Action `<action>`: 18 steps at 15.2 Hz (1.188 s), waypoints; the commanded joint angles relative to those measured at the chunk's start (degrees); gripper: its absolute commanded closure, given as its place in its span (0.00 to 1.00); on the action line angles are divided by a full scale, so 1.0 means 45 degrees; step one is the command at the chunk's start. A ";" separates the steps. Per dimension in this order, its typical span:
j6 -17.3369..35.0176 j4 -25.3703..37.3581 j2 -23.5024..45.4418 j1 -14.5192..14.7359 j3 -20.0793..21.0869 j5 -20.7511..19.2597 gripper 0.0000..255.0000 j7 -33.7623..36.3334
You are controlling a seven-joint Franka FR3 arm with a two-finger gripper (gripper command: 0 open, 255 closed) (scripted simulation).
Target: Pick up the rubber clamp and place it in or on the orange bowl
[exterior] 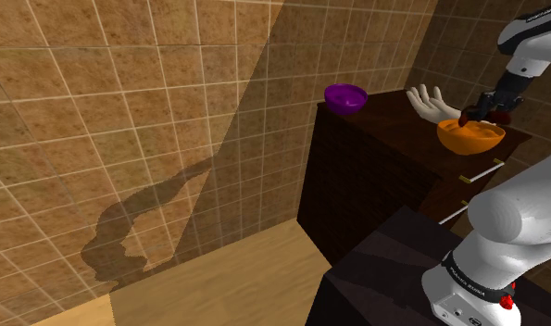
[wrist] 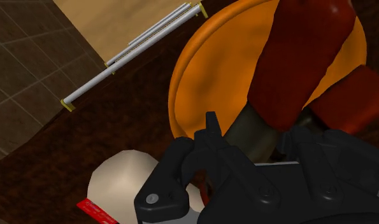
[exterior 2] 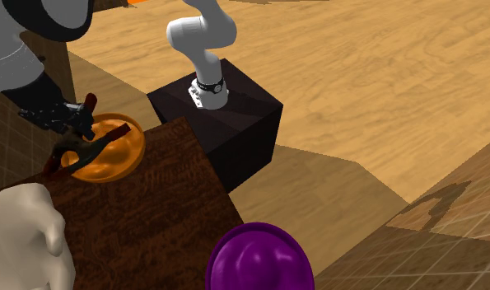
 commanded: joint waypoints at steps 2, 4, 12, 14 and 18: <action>0.0513 -0.0396 0.0131 -0.0011 -0.0057 0.0080 1.00 -0.0095; 0.0680 -0.0525 0.0178 -0.0013 -0.0074 0.0109 1.00 -0.0124; 0.0681 -0.0533 0.0169 -0.0012 -0.0070 0.0103 0.00 -0.0117; 0.0675 -0.0520 0.0177 -0.0016 -0.0077 0.0108 0.00 -0.0131; 0.0258 -0.0217 0.0036 -0.0016 -0.0037 0.0021 0.00 -0.0057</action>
